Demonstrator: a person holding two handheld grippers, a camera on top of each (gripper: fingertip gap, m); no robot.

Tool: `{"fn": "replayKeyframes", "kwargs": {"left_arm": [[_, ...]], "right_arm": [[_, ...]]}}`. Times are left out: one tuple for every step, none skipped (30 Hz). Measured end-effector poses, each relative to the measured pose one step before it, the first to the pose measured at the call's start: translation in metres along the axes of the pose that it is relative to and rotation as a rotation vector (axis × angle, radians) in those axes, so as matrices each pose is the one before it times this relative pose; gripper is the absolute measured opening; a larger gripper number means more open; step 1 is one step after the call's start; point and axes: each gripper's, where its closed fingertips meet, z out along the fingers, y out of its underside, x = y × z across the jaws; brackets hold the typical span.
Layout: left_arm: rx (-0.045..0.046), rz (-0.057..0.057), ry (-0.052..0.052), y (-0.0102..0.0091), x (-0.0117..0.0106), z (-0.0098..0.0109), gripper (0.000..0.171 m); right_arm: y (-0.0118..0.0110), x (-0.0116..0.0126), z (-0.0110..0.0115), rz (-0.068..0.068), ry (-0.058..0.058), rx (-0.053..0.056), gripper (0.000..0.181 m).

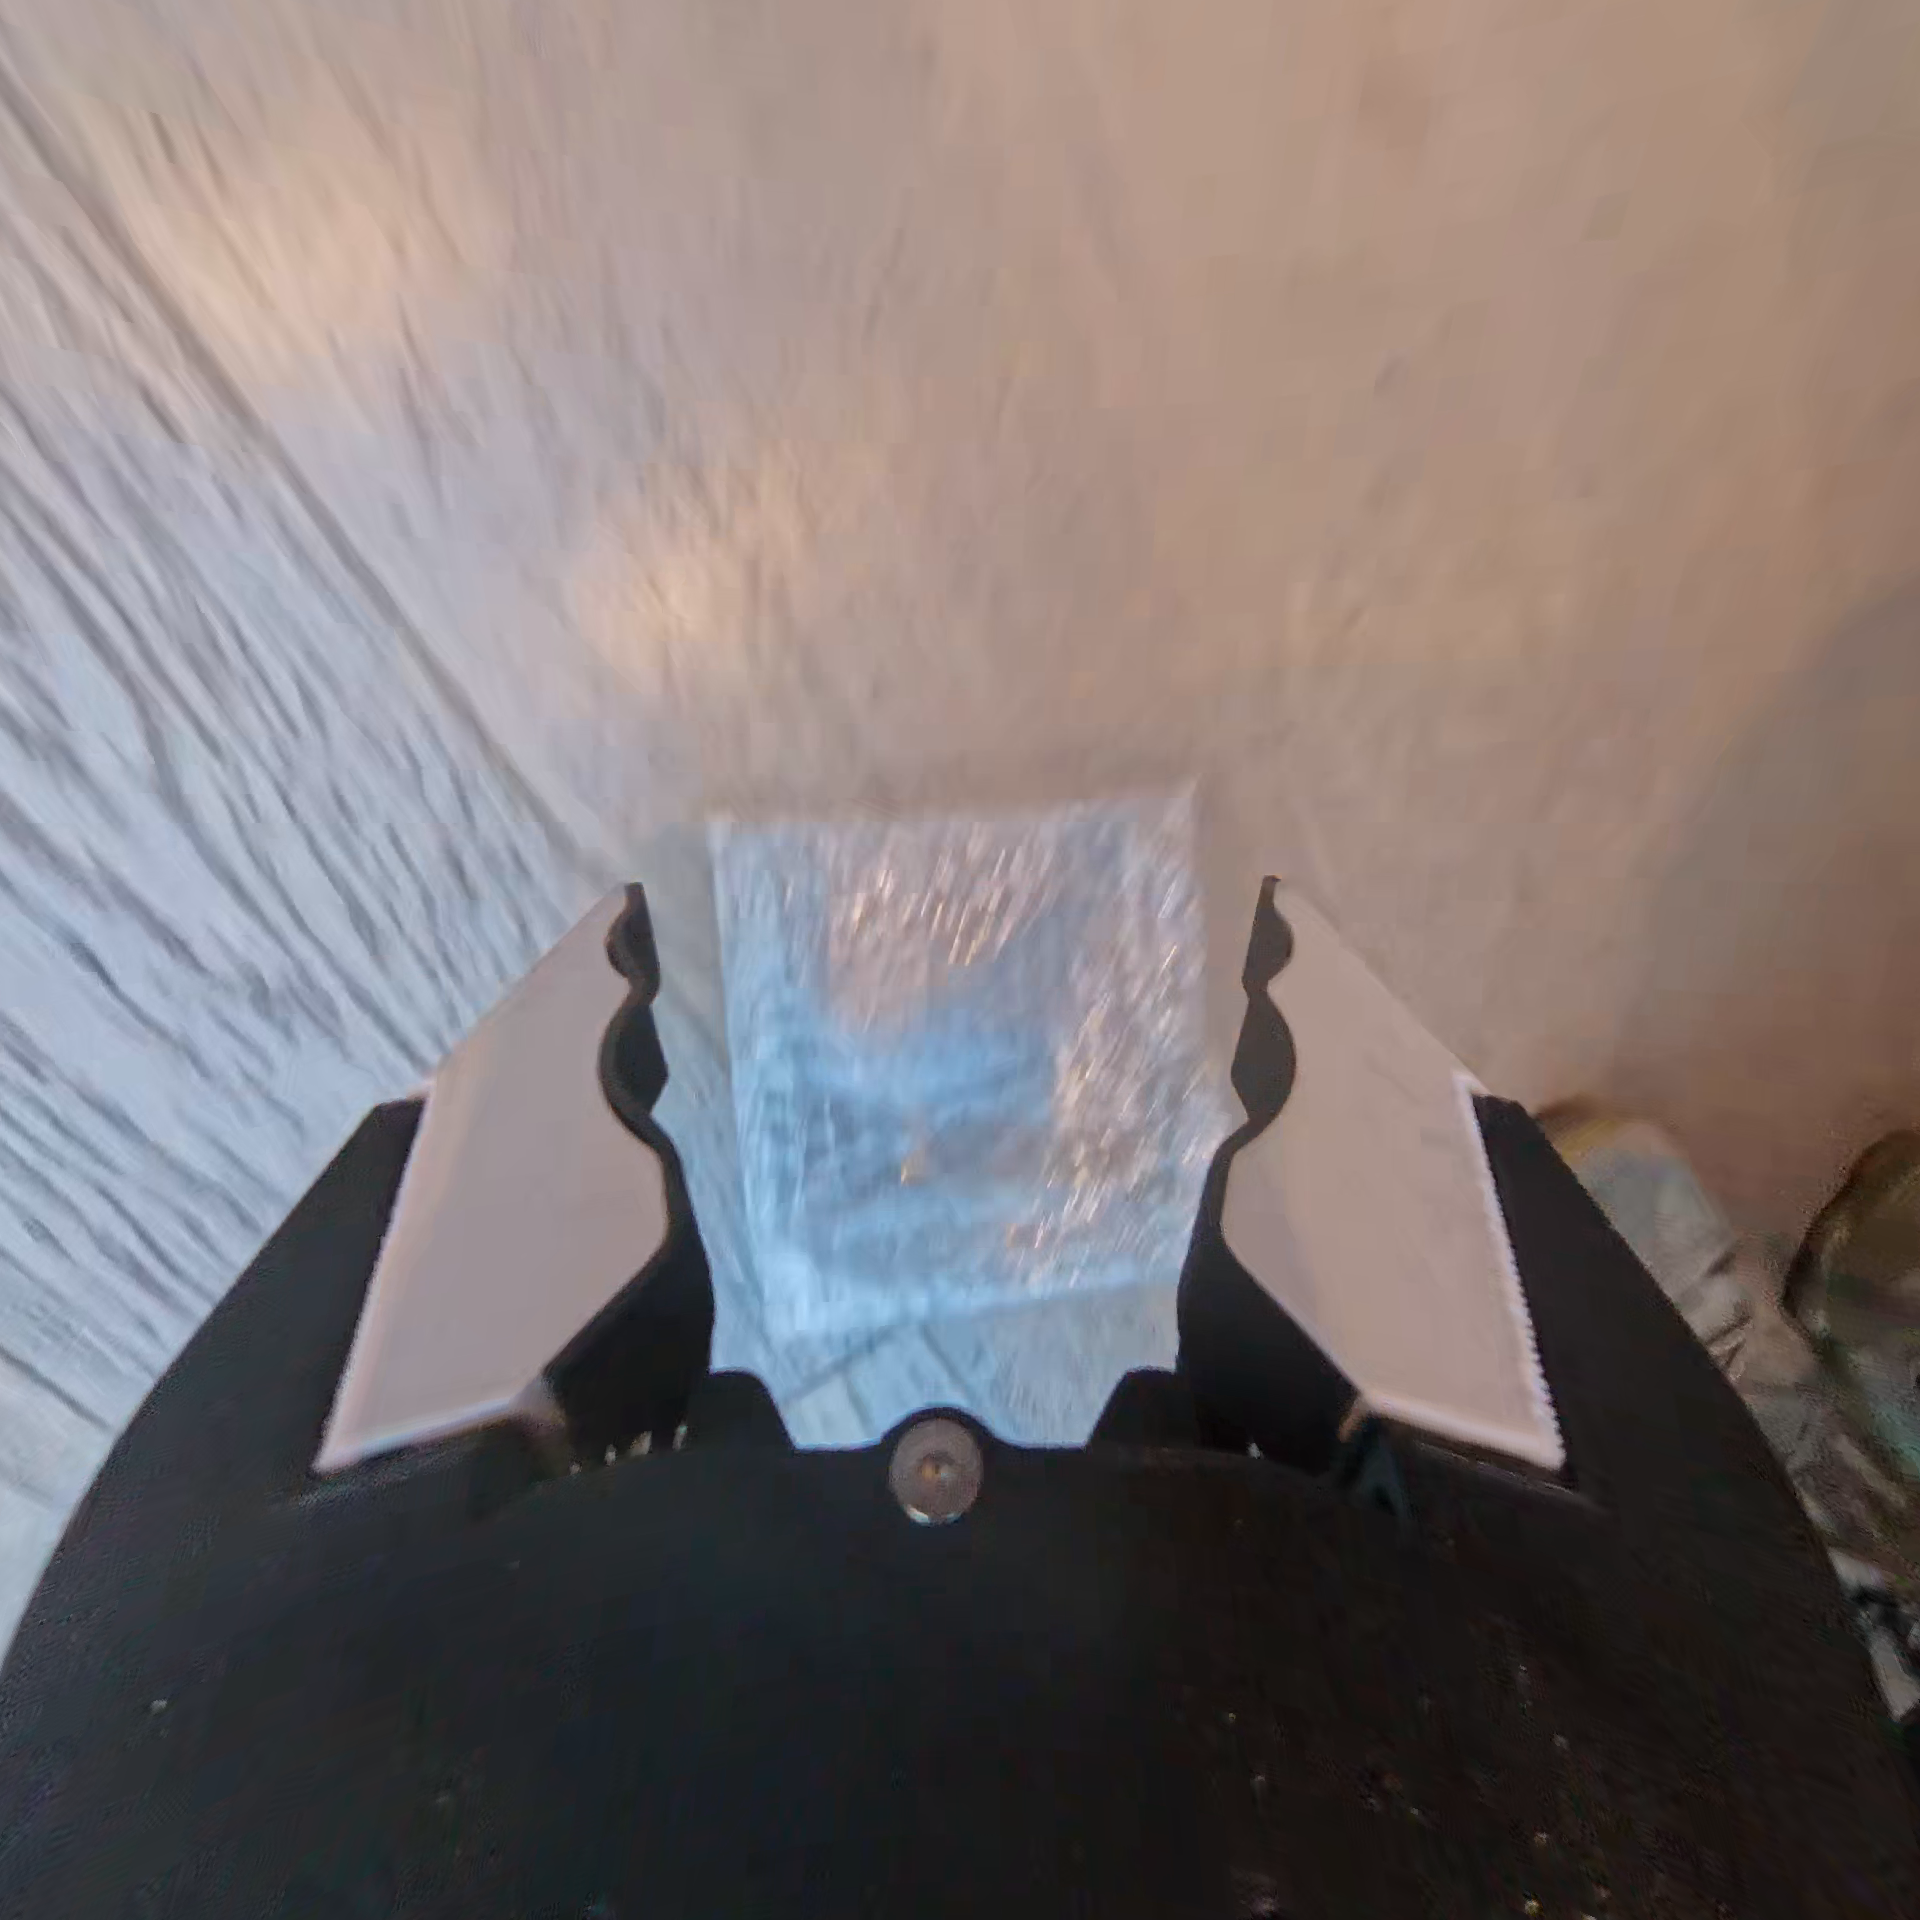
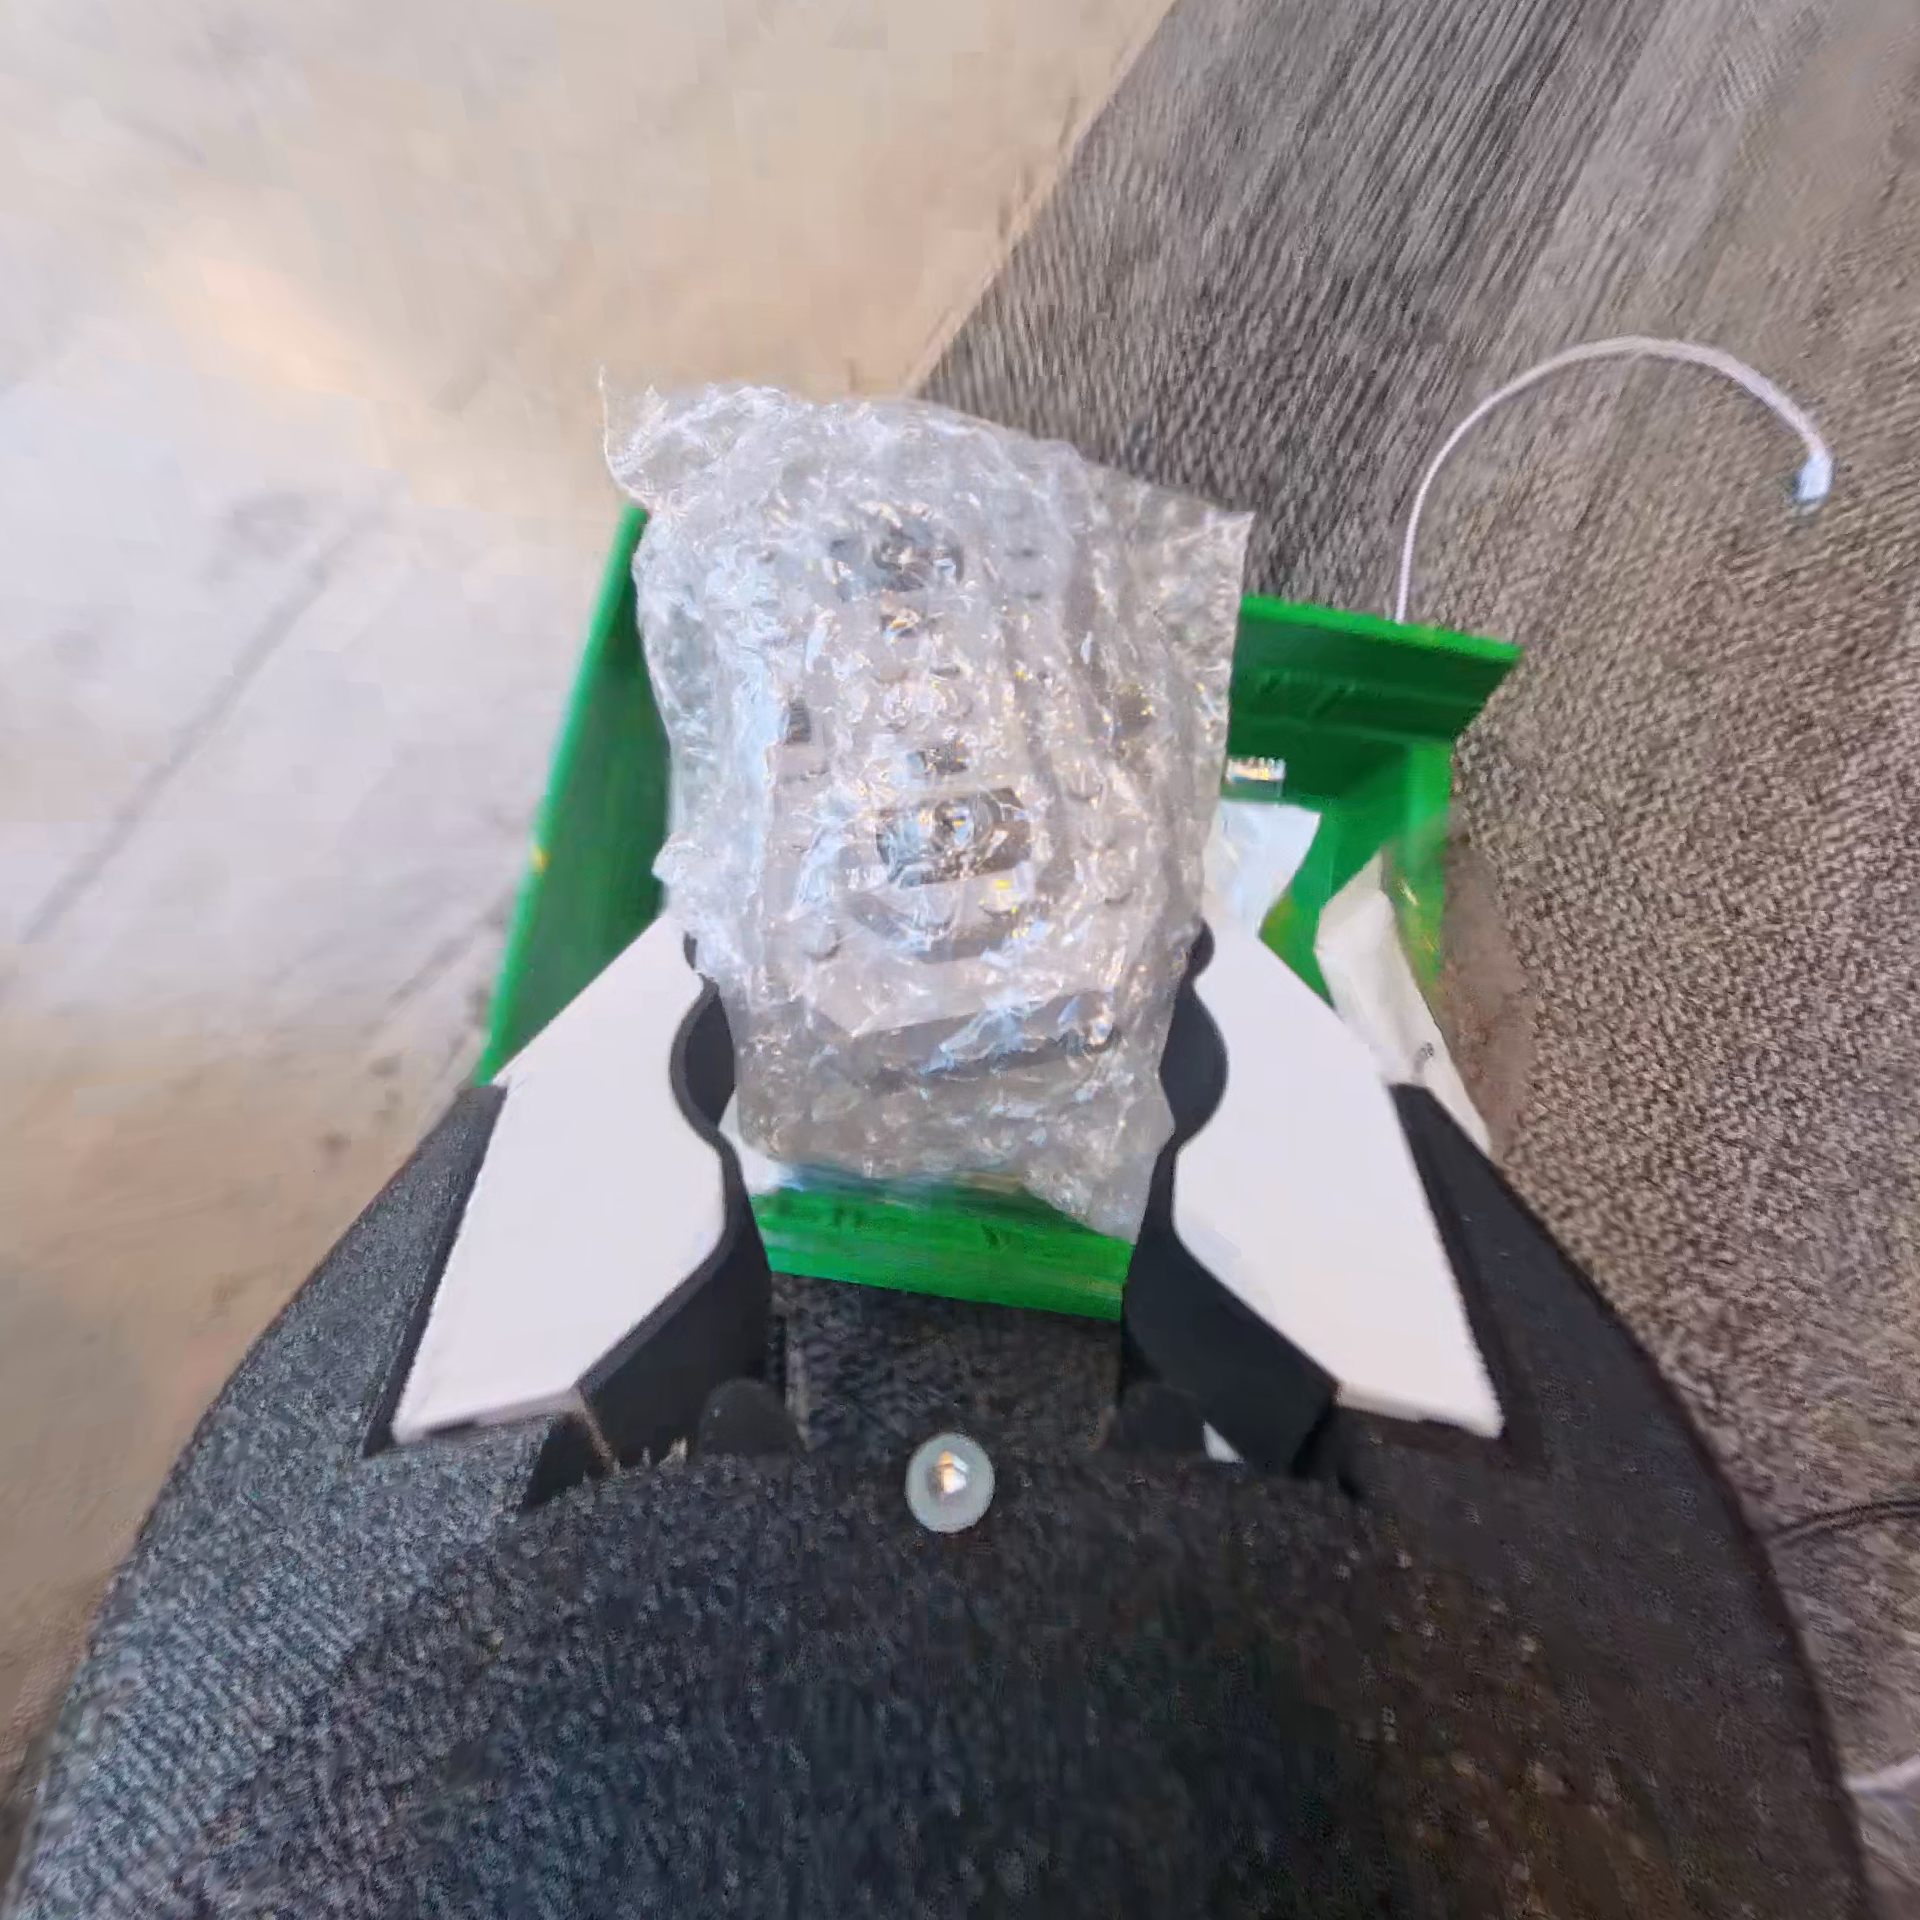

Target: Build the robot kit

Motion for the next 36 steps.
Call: {"fn": "replayKeyframes", "kwargs": {"left_arm": [[-0.05828,-0.0201,-0.0097,0.02412,-0.00591,0.00649,0.116],[-0.04994,-0.0116,-0.0025,0.01932,-0.0024,0.007,0.119],[-0.03396,-0.0095,0.009,0.01383,0.001,0.00726,0.12],[-0.02548,-0.0089,0.0148,0.00995,0.00305,0.00766,0.12],[-0.02895,0.0023,0.0034,0.00806,0.00174,0.00768,0.12],[0.0351,0.0379,-0.0367,-0.00381,-0.00189,0.00169,0.109],[-0.00277,0.0177,-0.0285,-0.00085,-0.00163,0.0017,0.103],[-0.01951,0.0083,-0.0335,0.00082,-0.00421,0.00055,0.095],[-0.01587,0.002,-0.0248,0.00057,-0.00369,0.00007,0.085],[-0.0091,0.0071,-0.0239,0.00025,-0.00364,0.00009,0.078],[-0.00728,0.0181,-0.0253,0.00078,-0.00372,0.00024,0.071],[-0.00371,0.0228,-0.023,0.00081,-0.00337,0.00015,0.065],[-0.00237,0.0209,-0.017,0.0009,-0.00218,0.00022,0.06],[-0.00191,0.0179,-0.0148,0.00069,-0.00182,0.00003,0.056],[0.00011,0.0101,-0.0108,0.00043,-0.00139,0.00001,0.051],[0.00157,0.0075,-0.0029,0.00012,-0.00067,-0.00032,0.047],[0.00714,0.0093,0.0196,-0.00049,0.00245,-0.00117,0.029],[0.01174,-0.0025,0.0041,-0.00114,0.00091,-0.00166,0.017],[0.01172,0.0005,0.0055,-0.001,0.00139,-0.00246,0.005],[0.01897,0.0014,0.0302,-0.00245,0.0053,-0.00305,0.002],[0.02746,0.0057,0.0588,-0.00434,0.01031,-0.00401,0.002],[0.02525,0.0144,0.0304,-0.00555,0.00699,-0.00451,0.001],[0.02662,0.0224,0.0236,-0.00745,0.00667,-0.00482,0.001],[0.02828,0.0148,0.0415,-0.00904,0.00947,-0.00414,0.001],[0.03006,0.0164,0.0298,-0.01021,0.00819,-0.00355,0.001],[0.02482,0.021,0.0184,-0.01023,0.00657,-0.00285,0.0],[0.02221,0.0159,0.0284,-0.01024,0.00772,-0.00199,0.0],[0.02894,0.0154,0.0285,-0.01166,0.00792,-0.00175,0.0],[0.03313,0.0128,0.0255,-0.01309,0.0077,-0.00138,0.0],[0.03432,0.0037,0.0362,-0.01425,0.0092,-0.00065,0.0],[0.03787,0.0034,0.0329,-0.01546,0.00918,0.00032,0.0],[0.03667,0.0098,0.0239,-0.01625,0.00845,0.00121,0.0],[0.0306,0.0078,0.0358,-0.01654,0.01024,0.00234,0.0],[0.02866,0.0099,0.0417,-0.01762,0.01117,0.00329,0.001],[0.02931,0.0127,0.0243,-0.01907,0.00849,0.00397,0.0],[0.02385,0.0108,0.0352,-0.0199,0.00971,0.00469,0.001]], "right_arm": [[0.01293,-0.00164,0.01358,-0.0252,-0.0111,-0.0562,0.084],[0.01114,-0.01158,0.01489,0.0058,-0.0494,-0.0458,0.085],[0.00999,-0.01211,0.0142,0.0017,-0.0358,-0.0472,0.085],[0.00697,-0.00972,0.01173,-0.0199,-0.0081,-0.0323,0.086],[0.00527,-0.011,0.00872,-0.0159,-0.0156,-0.0217,0.086],[0.00505,-0.01012,0.00558,-0.0113,-0.0215,-0.0183,0.087],[0.00383,-0.00628,0.00216,-0.0077,-0.0211,-0.0129,0.091],[-0.0008,-0.00132,-0.00234,0.0185,-0.0167,0.0112,0.099],[-0.0084,0.0017,-0.00784,0.04,-0.0221,0.051,0.104],[-0.01515,0.00477,-0.01239,0.0388,-0.0142,0.0849,0.105],[-0.01769,0.01038,-0.01497,0.0257,0.0154,0.0859,0.104],[-0.01457,0.01523,-0.01322,0.0153,0.0341,0.0634,0.102],[-0.00943,0.02072,-0.01014,0.0084,0.0557,0.0318,0.098],[-0.00118,0.02493,-0.00534,0.0025,0.0693,-0.0077,0.094],[0.00581,0.02483,-0.0004,-0.0025,0.0641,-0.0386,0.092],[0.01159,0.02308,0.00352,-0.0131,0.0662,-0.0649,0.089],[0.01354,0.01529,0.00744,-0.0392,0.0369,-0.0624,0.087],[0.01024,0.01176,0.0077,-0.0541,0.042,-0.0471,0.082],[0.00818,0.00667,0.00978,-0.0614,0.0342,-0.0356,0.075],[0.0074,0.00174,0.01114,-0.0617,0.0204,-0.0343,0.07],[0.00805,-0.00072,0.01109,-0.0527,0.015,-0.0442,0.063],[0.00636,-0.00044,0.00873,-0.0409,0.0208,-0.042,0.051],[0.00275,0.00432,0.00534,-0.0202,0.0498,-0.0233,0.031],[-0.00494,0.00278,-0.00057,0.0098,0.0336,0.0294,0.006],[-0.00881,-0.00076,-0.00491,0.0387,0.0021,0.0462,0.0],[-0.00842,-0.00372,-0.00695,0.0319,-0.0119,0.0357,0.0],[-0.00855,-0.00709,-0.00813,-0.0096,-0.0196,0.0282,0.0],[-0.00977,-0.01013,-0.00946,-0.032,-0.0241,0.0247,0.0],[-0.01124,-0.01316,-0.01043,-0.0228,-0.0315,0.025,0.0],[-0.00855,-0.01683,-0.00878,-0.0076,-0.0477,0.0105,0.0],[-0.0008,-0.01527,-0.00349,-0.0108,-0.0355,-0.042,0.0],[0.00182,-0.01083,-0.00063,-0.0113,-0.0116,-0.0435,0.0],[0.00286,-0.0037,0.00348,0.0143,0.0155,-0.0297,0.0],[0.00864,-0.00701,0.00905,0.0281,-0.0279,-0.0566,0.0],[0.00972,-0.01,0.01198,0.0307,-0.0586,-0.053,0.005],[0.00121,-0.00492,0.00927,0.0099,-0.0296,0.0025,0.021]]}}
